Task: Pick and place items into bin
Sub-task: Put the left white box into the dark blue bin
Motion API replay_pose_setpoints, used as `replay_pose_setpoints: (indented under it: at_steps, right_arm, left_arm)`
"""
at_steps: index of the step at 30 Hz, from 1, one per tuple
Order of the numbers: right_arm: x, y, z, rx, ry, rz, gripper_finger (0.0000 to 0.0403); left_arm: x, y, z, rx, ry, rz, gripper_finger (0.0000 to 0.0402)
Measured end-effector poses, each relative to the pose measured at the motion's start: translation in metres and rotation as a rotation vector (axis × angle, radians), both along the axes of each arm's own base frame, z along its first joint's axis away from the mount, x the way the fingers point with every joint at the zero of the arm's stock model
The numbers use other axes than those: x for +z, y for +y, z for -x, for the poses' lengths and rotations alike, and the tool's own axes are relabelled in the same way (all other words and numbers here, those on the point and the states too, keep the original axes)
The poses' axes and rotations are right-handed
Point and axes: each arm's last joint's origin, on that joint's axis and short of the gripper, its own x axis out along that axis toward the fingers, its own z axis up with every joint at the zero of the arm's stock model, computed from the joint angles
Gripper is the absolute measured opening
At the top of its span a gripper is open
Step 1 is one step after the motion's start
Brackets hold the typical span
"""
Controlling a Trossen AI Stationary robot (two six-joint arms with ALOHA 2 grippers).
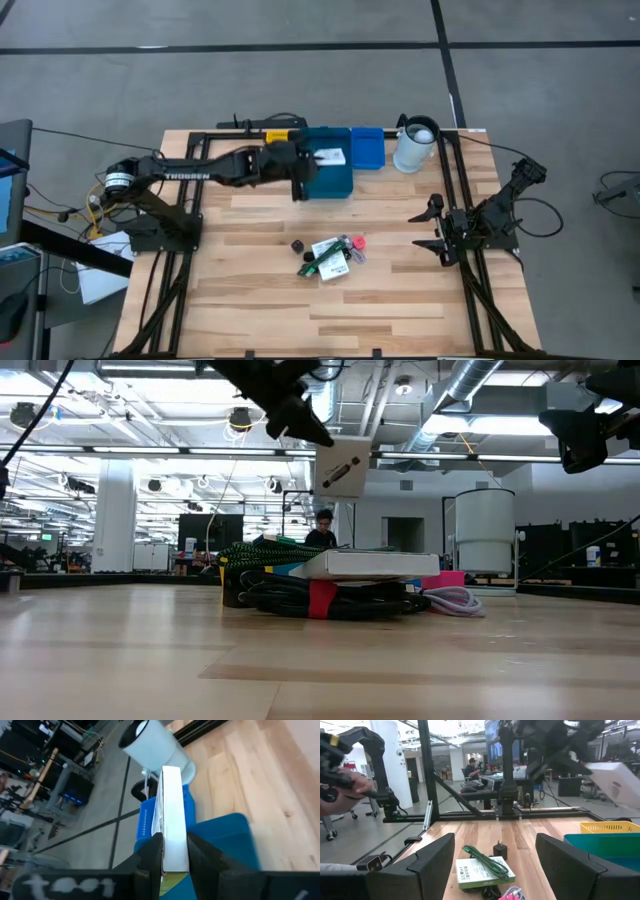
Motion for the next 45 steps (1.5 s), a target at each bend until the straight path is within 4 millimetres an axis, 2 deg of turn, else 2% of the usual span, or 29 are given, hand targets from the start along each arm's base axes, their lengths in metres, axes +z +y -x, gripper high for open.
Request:
replay_pose_setpoints:
  at_steps: [7, 14, 20, 26, 34, 45]
  right_arm:
    - [0.000, 0.000, 0.000, 0.000, 0.000, 0.000, 0.0276]
    - [0.000, 0.000, 0.000, 0.000, 0.000, 0.000, 0.0276]
    - [0.000, 0.000, 0.000, 0.000, 0.000, 0.000, 0.0276]
    - [0.000, 0.000, 0.000, 0.000, 0.001, 0.001, 0.0276]
    - [-0.001, 0.000, 0.000, 0.000, 0.007, 0.006, 0.0276]
    - [-0.001, 0.000, 0.000, 0.000, 0.006, 0.005, 0.0276]
  left_arm:
    - [0.001, 0.036, 0.009, -0.023, -0.019, 0.027, 0.0068]
    - [0.001, 0.055, 0.016, -0.030, -0.032, 0.053, 0.0068]
    - [-0.014, 0.063, 0.008, -0.072, -0.019, 0.112, 0.0068]
    - [-0.038, 0.068, -0.002, 0.003, 0.067, 0.110, 0.0068]
    - [-0.041, 0.069, -0.005, 0.009, 0.049, 0.130, 0.0076]
    - [-0.038, 0.069, -0.006, 0.019, 0.011, 0.137, 0.0137]
